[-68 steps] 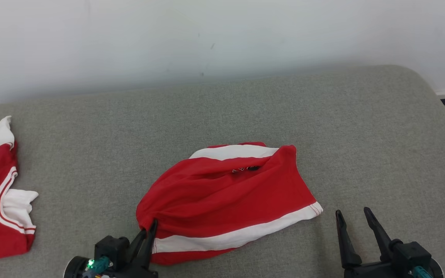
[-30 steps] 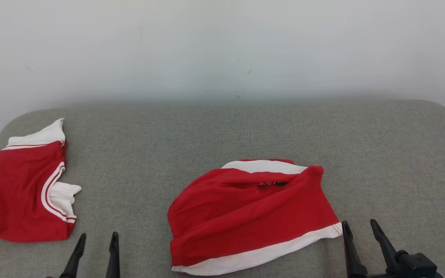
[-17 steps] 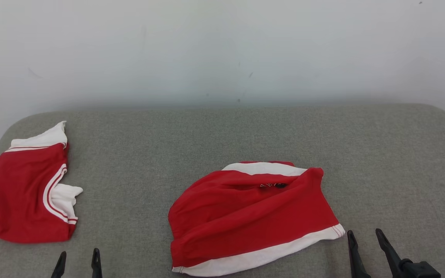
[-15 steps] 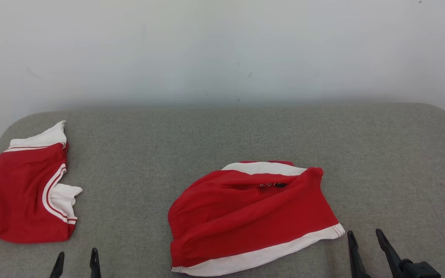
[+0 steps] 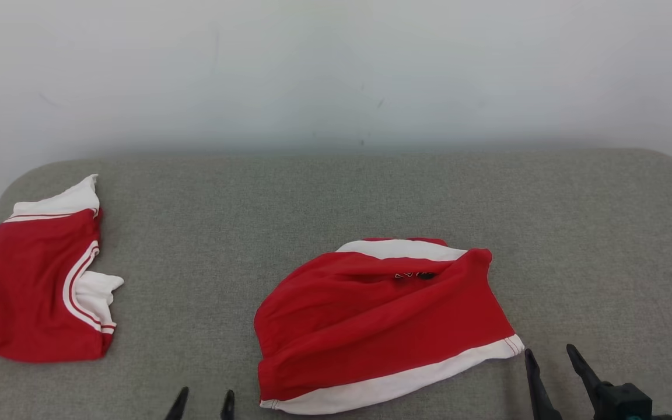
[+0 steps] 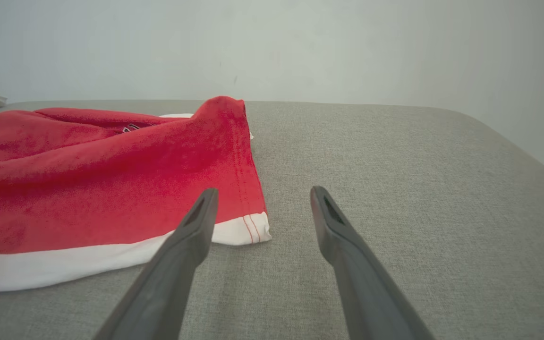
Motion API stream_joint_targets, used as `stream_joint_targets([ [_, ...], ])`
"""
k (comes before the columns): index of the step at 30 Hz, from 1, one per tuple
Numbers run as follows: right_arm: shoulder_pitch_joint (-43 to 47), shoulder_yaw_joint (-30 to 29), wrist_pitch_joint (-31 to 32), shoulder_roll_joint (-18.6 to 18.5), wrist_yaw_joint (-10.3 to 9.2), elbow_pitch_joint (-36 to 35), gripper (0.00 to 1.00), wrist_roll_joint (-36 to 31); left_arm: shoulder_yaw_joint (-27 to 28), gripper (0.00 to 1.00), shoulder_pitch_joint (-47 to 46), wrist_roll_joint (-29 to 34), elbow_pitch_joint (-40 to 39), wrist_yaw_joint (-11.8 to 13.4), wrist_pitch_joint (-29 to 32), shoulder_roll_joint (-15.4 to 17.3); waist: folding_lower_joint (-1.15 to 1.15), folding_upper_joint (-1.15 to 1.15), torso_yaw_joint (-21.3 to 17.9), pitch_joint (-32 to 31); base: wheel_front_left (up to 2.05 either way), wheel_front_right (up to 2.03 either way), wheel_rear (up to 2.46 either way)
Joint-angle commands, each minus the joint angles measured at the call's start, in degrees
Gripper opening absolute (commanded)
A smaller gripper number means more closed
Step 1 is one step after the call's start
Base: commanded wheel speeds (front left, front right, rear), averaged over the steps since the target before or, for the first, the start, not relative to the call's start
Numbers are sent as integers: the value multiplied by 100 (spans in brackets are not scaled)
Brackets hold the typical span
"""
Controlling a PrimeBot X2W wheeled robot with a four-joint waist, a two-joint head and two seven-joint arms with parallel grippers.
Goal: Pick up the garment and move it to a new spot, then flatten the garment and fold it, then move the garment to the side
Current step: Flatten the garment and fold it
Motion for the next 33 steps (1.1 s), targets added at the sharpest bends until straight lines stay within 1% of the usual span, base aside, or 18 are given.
stream_joint_targets([
  [1, -155, 35, 0, -99, -13, 178, 100, 7, -186, 100, -109, -113, 148, 14, -19, 61, 0, 0, -10, 43, 0, 0, 0],
  [2, -155, 35, 0, -99, -13, 178, 100, 7, -186, 100, -109, -113, 148, 14, -19, 61, 0, 0, -10, 43, 0, 0, 0],
  [4, -315, 109, -1, -169, -13, 461, 100, 37, -498, 100, -177, -174, 387, 13, -19, 68, 0, 0, -15, 84, 0, 0, 0],
  [6, -474, 195, -2, -224, -13, 730, 100, 51, -696, 100, -280, -264, 619, 13, -19, 84, 0, 0, -25, 118, 0, 0, 0],
  [13, -1006, 390, -1, -327, -13, 1496, 100, 56, -1066, 100, -758, -500, 1271, 12, -19, 57, 0, 0, -39, 327, 0, 0, 0],
  [17, -1305, 498, -1, -367, -13, 1781, 100, 103, -1379, 100, -1083, -601, 1592, 12, -19, 166, 0, 0, -41, 471, 0, 0, 0],
  [23, -1622, 707, -1, -359, -13, 2139, 100, 142, -1756, 100, -1447, -796, 1845, 11, -19, 275, 0, 0, -17, 669, 0, 0, 0],
  [24, -1665, 736, -1, -363, -13, 2180, 69, 151, -1857, 60, -1494, -834, 1895, 11, -19, 285, 0, 0, -16, 690, 0, 0, 0],
  [25, -1700, 762, -1, -365, -13, 2221, 31, 161, -1940, 11, -1539, -863, 1937, 11, -19, 297, 0, 0, -17, 714, 0, 0, 0],
  [26, -1726, 779, -1, -355, -13, 2271, 4, 188, -2020, 0, -1570, -916, 1991, 11, -19, 316, 0, 0, -18, 726, 0, 0, 0],
  [27, -1740, 798, 0, -343, -13, 2324, 0, 211, -2075, 0, -1601, -966, 2027, 11, -19, 337, 0, 0, -20, 734, 0, 0, 0],
  [29, -1771, 838, 2, -322, -13, 2386, 0, 247, -2111, 0, -1638, -1063, 2051, 12, -19, 355, 0, 0, -23, 737, 0, 0, 0],
  [33, -1614, 805, -1, -291, -13, 2083, 0, 406, -2029, 0, -1436, -1160, 1796, 12, -19, 355, 0, 0, -13, 675, 0, 0, 0],
])
